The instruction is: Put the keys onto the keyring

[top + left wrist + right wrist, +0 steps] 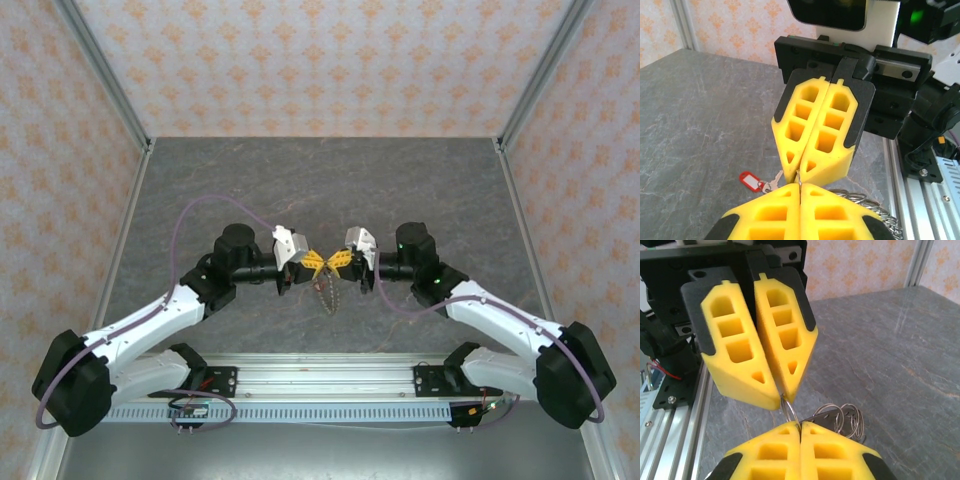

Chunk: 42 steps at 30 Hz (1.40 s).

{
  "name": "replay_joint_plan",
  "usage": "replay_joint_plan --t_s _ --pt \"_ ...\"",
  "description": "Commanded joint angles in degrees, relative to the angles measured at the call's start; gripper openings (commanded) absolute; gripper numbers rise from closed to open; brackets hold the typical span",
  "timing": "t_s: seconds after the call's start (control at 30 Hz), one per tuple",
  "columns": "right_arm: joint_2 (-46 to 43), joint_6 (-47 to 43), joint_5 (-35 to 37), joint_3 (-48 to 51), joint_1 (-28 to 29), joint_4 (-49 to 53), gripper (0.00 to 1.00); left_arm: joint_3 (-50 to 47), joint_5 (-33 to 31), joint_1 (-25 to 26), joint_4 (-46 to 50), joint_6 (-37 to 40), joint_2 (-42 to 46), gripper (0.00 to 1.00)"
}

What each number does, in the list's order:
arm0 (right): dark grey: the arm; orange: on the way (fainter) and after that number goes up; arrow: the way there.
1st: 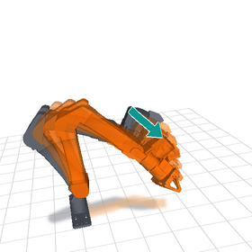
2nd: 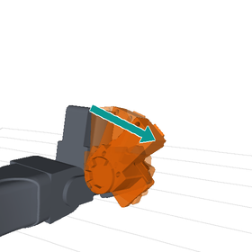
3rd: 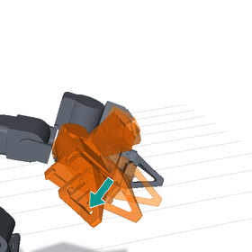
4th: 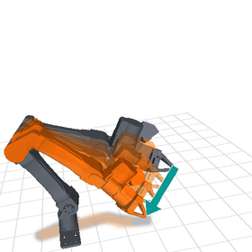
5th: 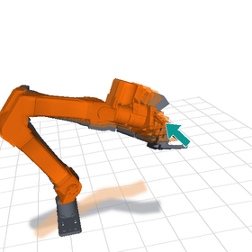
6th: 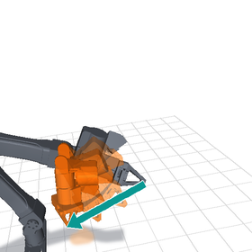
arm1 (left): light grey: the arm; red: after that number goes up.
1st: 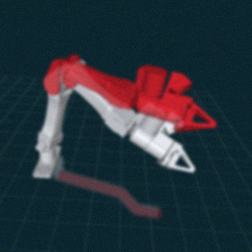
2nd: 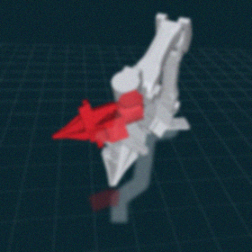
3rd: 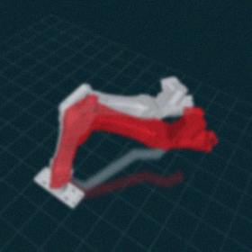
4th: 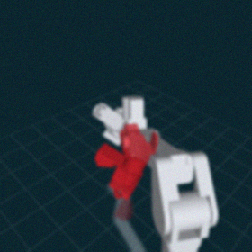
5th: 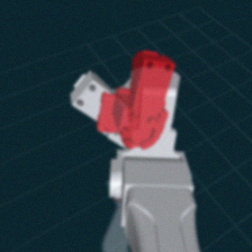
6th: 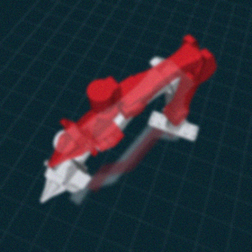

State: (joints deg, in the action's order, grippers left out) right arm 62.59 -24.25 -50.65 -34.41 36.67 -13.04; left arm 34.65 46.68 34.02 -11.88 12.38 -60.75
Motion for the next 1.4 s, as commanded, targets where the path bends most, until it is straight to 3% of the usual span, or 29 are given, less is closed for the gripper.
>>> replay_joint_plan --t_s 0.0,0.17,0.57,1.0,1.37 --pt "-2.1 -5.7 2.8 -5.2 0.6 11.1 0.0 3.0 -3.9 -0.2 10.1 7.9 2.0 0.19" --pt "-2.4 -8.7 6.3 -8.4 1.4 18.7 0.0 3.3 -8.1 -0.1 14.6 11.0 3.6 0.26" --pt "3.2 -16.8 15.0 -20.5 5.7 37.6 0.0 8.4 -6.9 1.2 16.7 13.2 -1.0 0.33" --pt "5.0 -17.9 13.4 -23.2 6.4 38.2 0.0 11.3 -4.1 2.1 16.4 14.4 -5.5 0.35" --pt "4.7 -16.6 11.6 -21.7 6.4 34.0 0.0 13.4 -1.3 2.5 21.4 17.7 -8.4 0.29"
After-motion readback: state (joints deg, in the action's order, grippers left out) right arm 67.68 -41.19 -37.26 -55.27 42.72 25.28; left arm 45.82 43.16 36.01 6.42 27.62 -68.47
